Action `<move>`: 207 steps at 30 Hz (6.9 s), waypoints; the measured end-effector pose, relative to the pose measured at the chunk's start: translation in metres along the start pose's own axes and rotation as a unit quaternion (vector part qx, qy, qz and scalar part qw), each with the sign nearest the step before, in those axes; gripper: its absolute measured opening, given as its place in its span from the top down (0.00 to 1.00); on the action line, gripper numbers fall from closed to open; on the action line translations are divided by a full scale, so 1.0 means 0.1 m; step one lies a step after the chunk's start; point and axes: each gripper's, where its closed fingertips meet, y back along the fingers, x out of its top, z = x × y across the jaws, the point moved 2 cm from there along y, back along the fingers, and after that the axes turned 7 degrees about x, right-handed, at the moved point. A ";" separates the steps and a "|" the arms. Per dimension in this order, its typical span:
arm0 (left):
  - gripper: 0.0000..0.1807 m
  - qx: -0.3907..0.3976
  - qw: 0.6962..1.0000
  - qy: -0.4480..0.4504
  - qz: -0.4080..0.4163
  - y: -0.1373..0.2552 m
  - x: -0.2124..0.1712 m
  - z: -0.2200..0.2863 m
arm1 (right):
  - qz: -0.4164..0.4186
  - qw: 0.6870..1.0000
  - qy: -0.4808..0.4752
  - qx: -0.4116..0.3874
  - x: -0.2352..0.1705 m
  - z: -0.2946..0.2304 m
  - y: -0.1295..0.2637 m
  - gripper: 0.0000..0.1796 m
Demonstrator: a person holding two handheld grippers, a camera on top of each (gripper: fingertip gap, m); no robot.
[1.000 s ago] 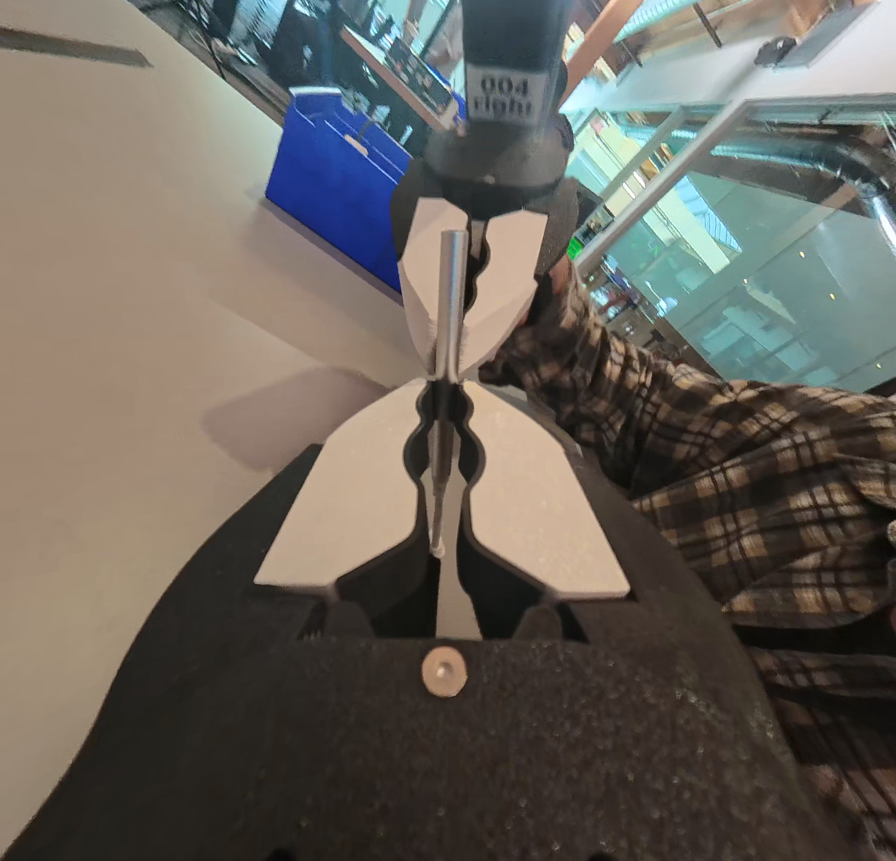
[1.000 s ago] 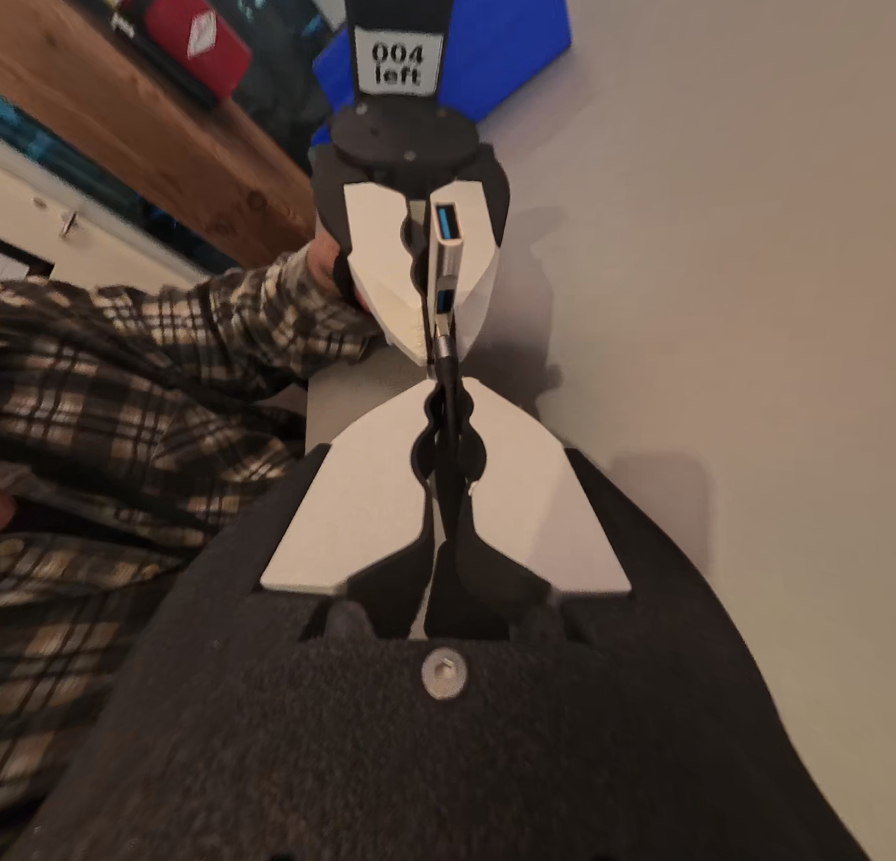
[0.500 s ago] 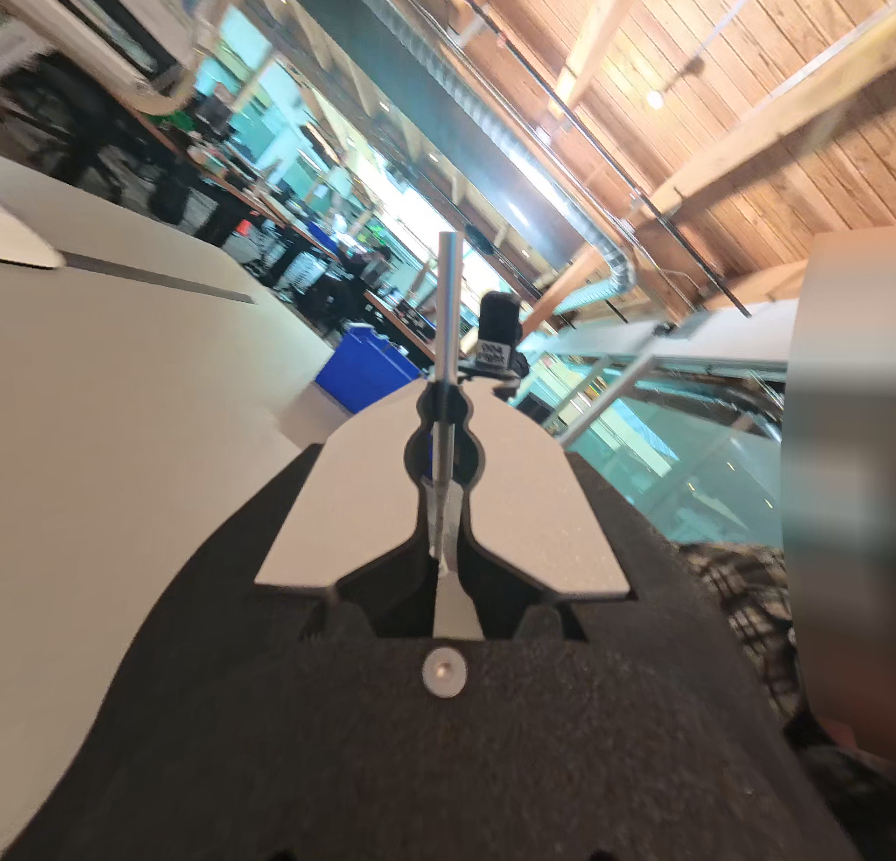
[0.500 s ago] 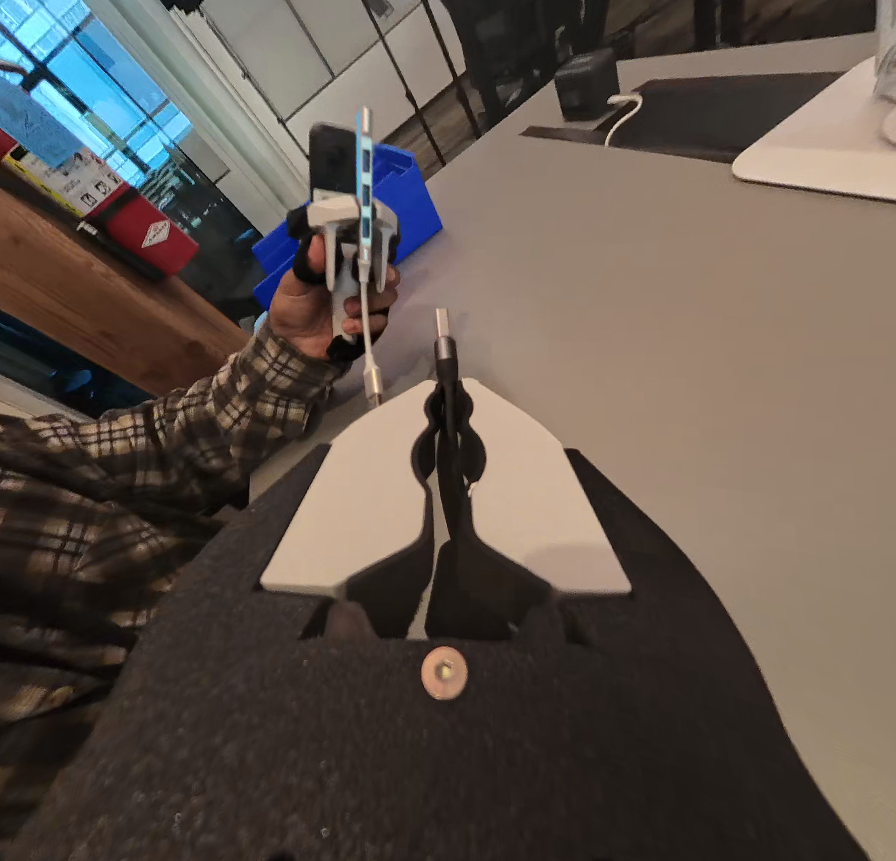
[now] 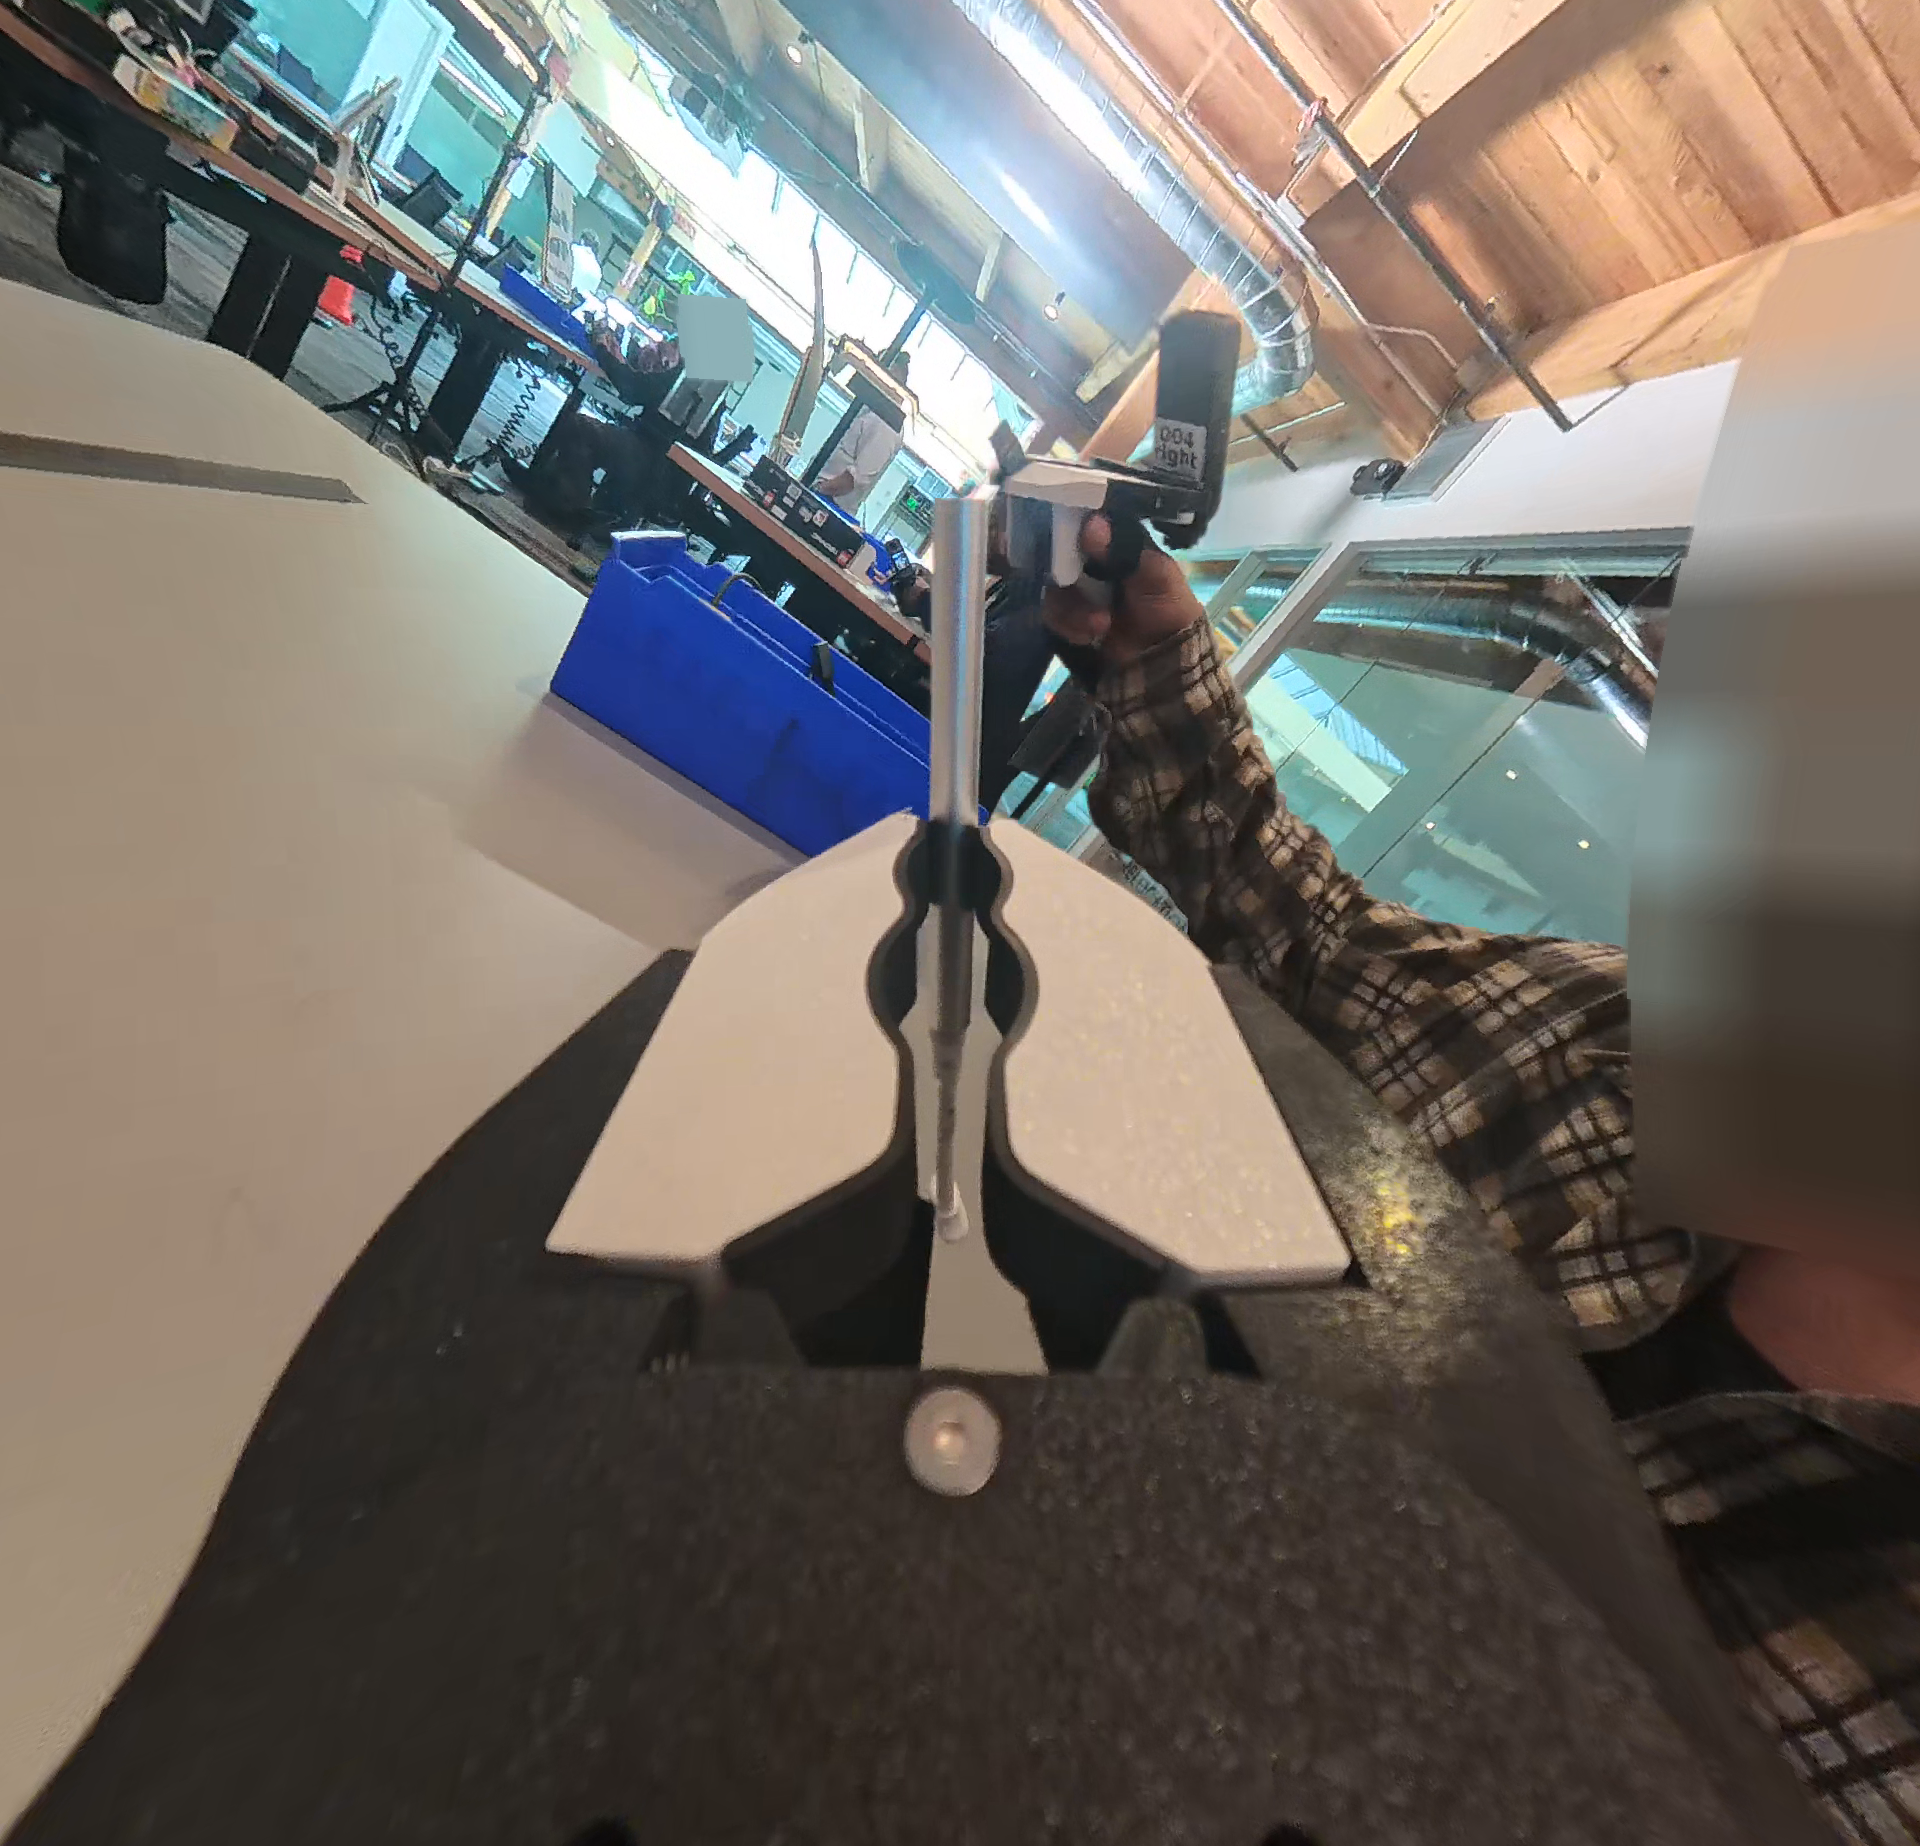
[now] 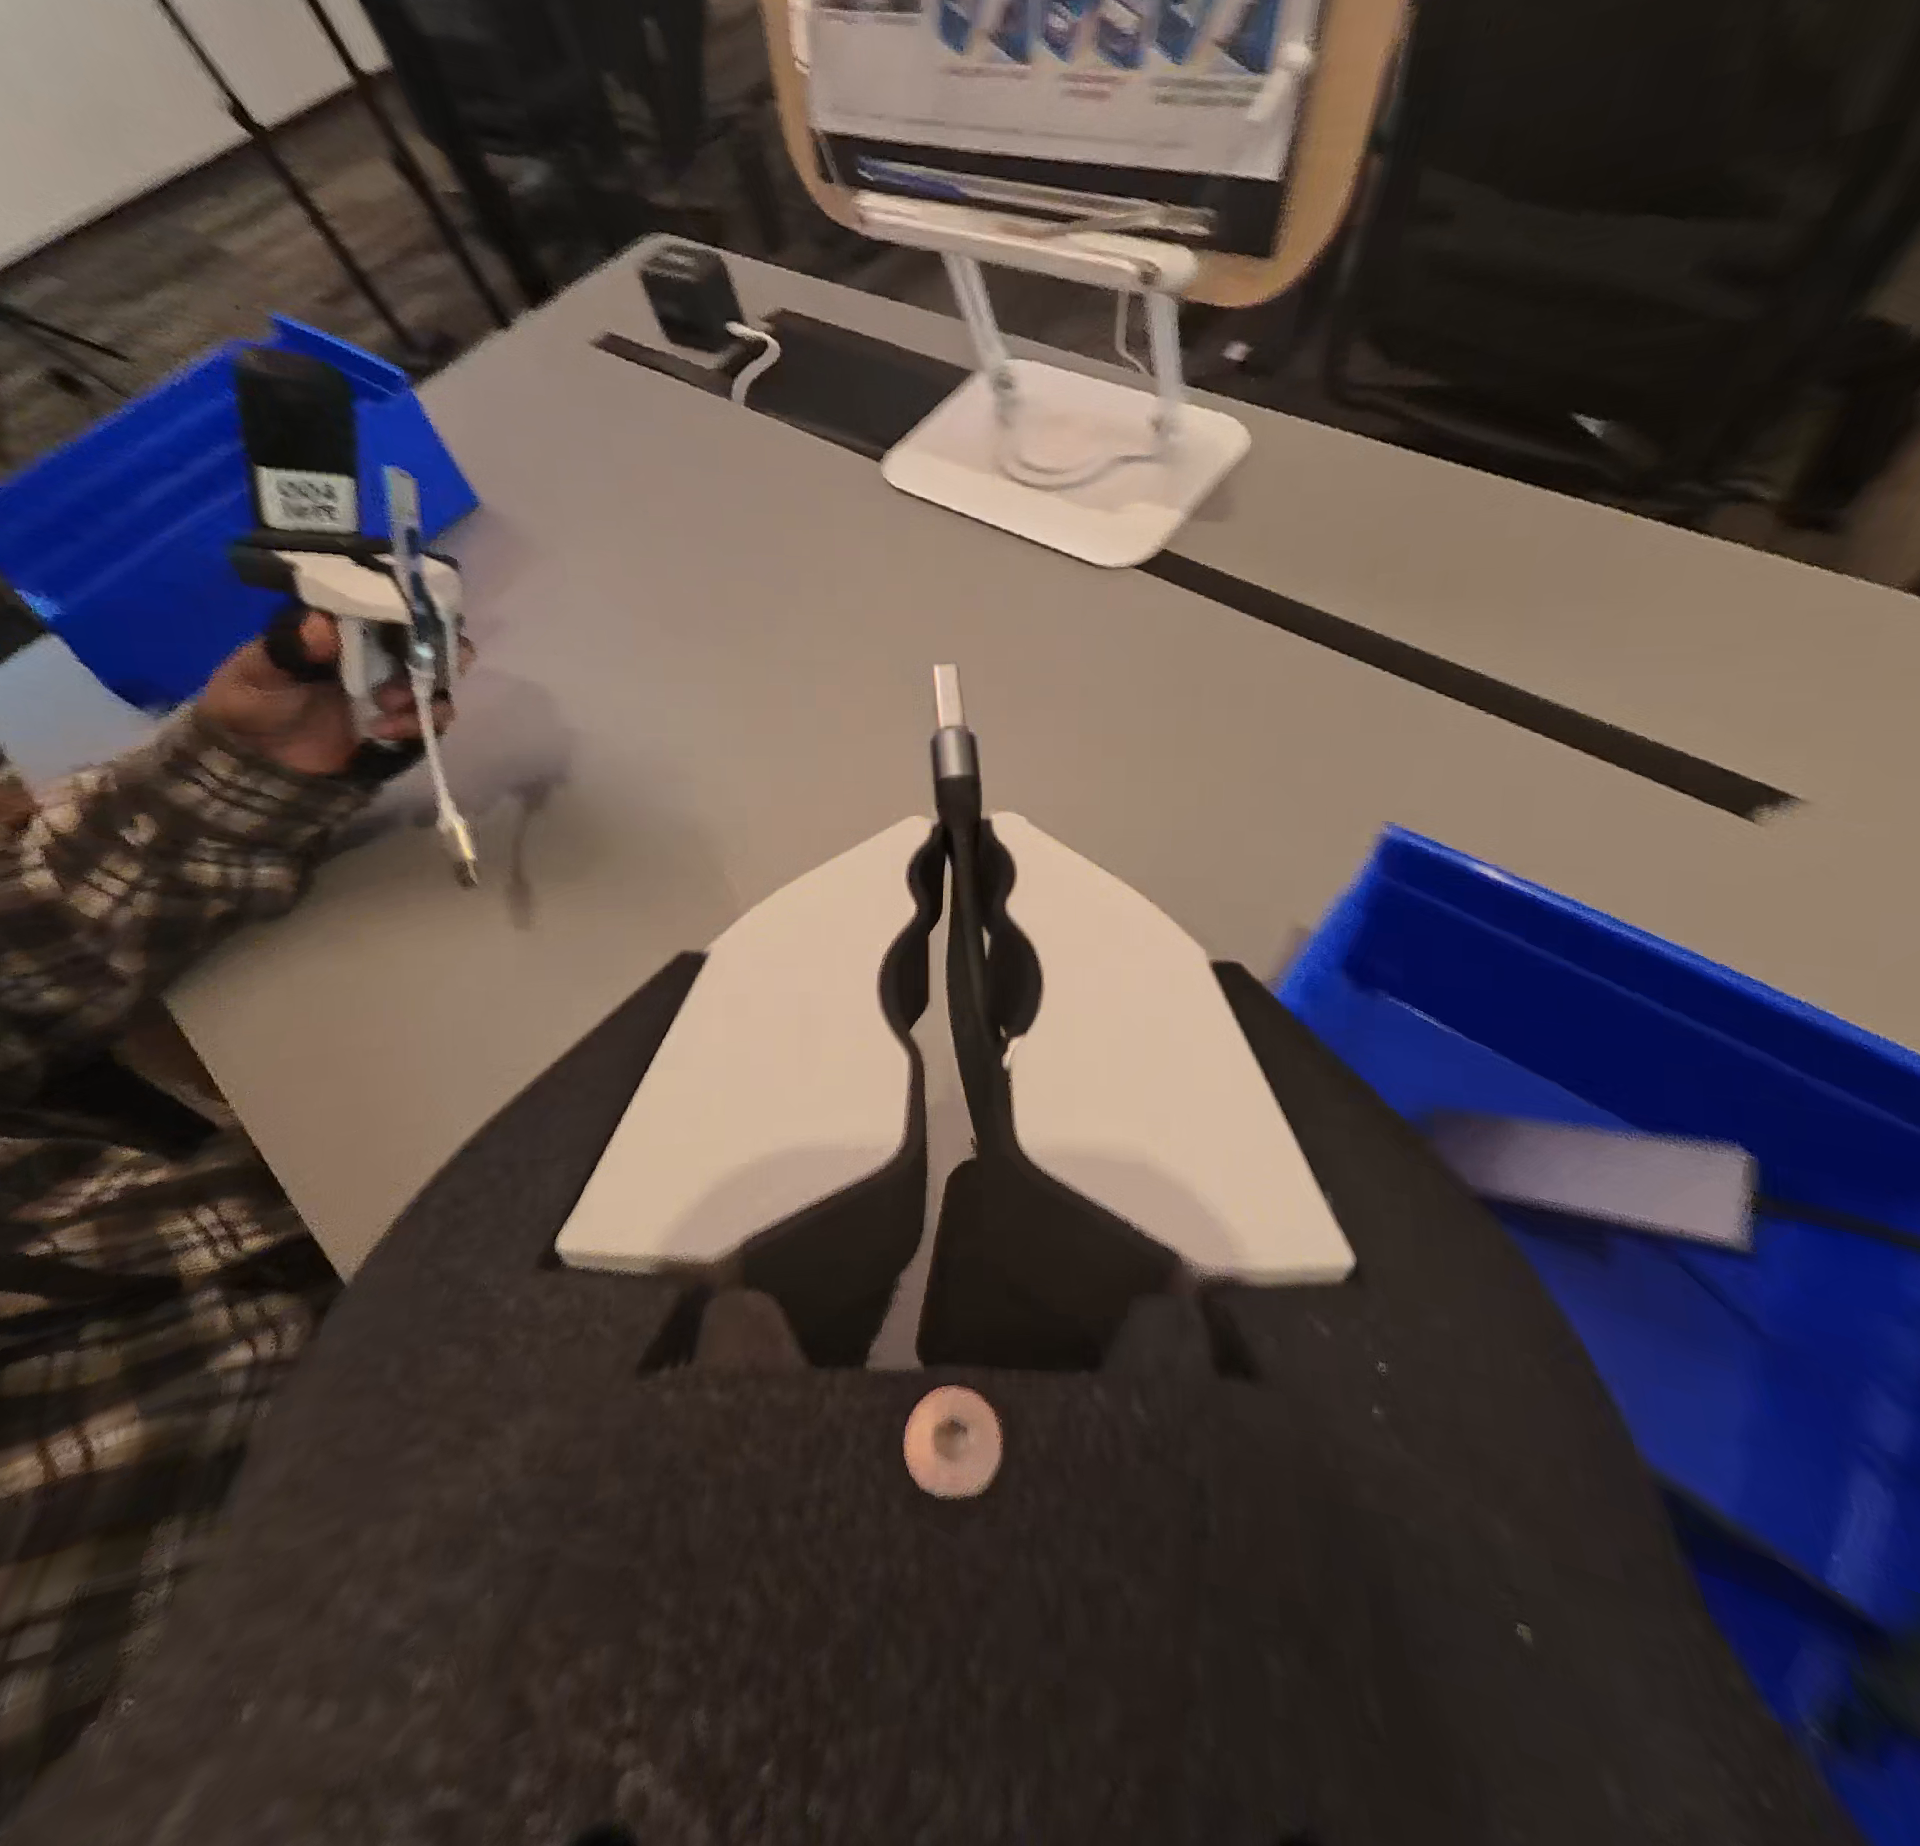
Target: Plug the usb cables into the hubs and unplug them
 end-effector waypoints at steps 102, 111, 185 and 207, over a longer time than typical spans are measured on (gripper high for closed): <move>0.61 0.007 0.997 -0.065 -0.036 -0.32 -0.24 0.09 | 0.191 0.918 -0.125 -0.324 -0.17 1.77 0.76 0.81; 0.61 0.014 0.997 -0.066 -0.044 -0.33 -0.27 0.04 | 0.147 0.947 0.020 -0.284 0.42 0.98 0.50 0.76; 0.53 0.619 0.780 -0.015 -0.088 1.78 -0.29 -1.32 | -0.013 0.968 -0.057 -0.243 -1.26 0.26 -1.96 0.48; 0.66 0.682 0.725 -0.025 -0.095 1.89 -0.30 -1.39 | -0.109 0.962 -0.117 -0.222 -1.62 0.23 -2.25 0.51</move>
